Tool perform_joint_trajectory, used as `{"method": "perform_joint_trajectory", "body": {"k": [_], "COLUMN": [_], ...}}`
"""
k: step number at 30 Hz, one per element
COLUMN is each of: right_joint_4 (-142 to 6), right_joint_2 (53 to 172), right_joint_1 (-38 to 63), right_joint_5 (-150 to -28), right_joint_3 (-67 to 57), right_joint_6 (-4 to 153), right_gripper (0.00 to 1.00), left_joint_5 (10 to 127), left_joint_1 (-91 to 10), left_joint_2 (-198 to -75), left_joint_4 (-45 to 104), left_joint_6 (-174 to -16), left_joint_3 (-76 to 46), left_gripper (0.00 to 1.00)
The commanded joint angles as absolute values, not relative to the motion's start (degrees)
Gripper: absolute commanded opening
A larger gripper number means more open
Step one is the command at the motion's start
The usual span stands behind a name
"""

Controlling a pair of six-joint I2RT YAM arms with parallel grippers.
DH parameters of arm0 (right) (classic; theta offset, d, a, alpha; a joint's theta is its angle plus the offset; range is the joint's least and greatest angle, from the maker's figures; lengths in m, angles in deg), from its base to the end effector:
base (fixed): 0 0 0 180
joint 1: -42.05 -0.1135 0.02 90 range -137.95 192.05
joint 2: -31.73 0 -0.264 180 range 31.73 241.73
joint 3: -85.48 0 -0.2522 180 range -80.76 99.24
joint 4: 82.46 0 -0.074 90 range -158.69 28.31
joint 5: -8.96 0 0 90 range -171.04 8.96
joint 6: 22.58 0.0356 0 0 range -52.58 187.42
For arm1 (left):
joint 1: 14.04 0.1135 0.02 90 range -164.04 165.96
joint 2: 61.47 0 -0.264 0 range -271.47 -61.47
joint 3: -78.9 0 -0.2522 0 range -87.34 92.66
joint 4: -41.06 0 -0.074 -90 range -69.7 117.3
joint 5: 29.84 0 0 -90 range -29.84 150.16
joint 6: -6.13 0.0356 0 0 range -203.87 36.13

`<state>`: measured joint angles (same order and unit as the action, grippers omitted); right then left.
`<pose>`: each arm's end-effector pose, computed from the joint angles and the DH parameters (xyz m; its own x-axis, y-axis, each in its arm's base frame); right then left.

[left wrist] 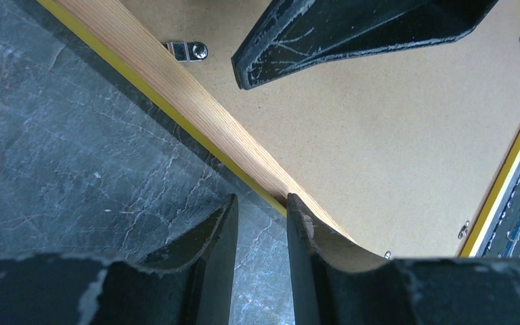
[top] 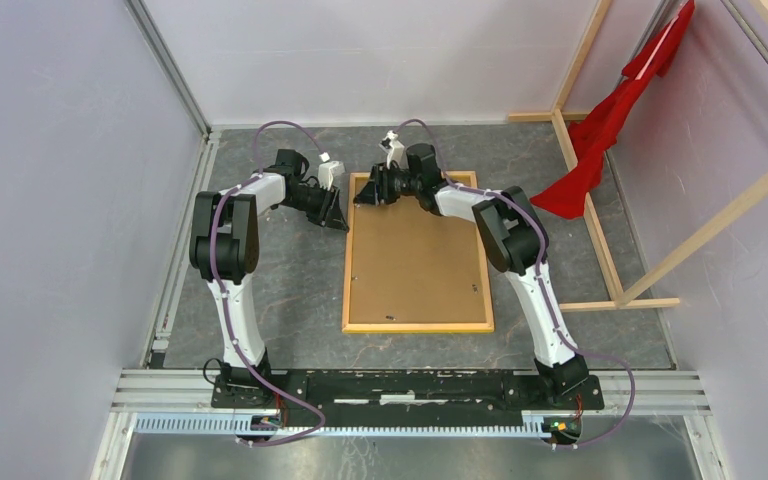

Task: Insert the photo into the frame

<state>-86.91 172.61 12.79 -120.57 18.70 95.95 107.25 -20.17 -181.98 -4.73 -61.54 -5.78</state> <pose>0.4613 0.2844 0.1230 -0.7259 0.0156 -0.6877 -0.6154 0.4320 0.6593 0.4091 -0.0702 0.1407 -0.7517 0.3409 -0.5645 0.6439 0.5643 -0.5167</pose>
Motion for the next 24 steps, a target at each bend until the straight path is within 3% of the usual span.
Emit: {"method": "perform_joint_trajectory", "body": {"k": [1, 20, 24], "right_joint_4": [-87.6, -84.3, -79.0], "right_joint_2": [173.5, 174.7, 169.7], "right_joint_1": [11.8, 10.5, 11.8], "right_joint_5": [-121.9, -123.2, -117.2], "right_joint_3": [19.0, 24.6, 26.1], "right_joint_6": [94.5, 94.5, 91.9], "right_gripper": [0.56, 0.54, 0.69], "left_joint_5": [105.7, 104.9, 104.0], "left_joint_1": [-20.2, -20.1, -19.6], "left_joint_2": [-181.6, -181.0, -179.3], "left_joint_4": [-3.7, -5.5, -8.1], "left_joint_6": [-59.6, -58.5, -56.3], "left_joint_3": [-6.7, -5.6, -4.5], "left_gripper": [0.39, 0.42, 0.52]}}
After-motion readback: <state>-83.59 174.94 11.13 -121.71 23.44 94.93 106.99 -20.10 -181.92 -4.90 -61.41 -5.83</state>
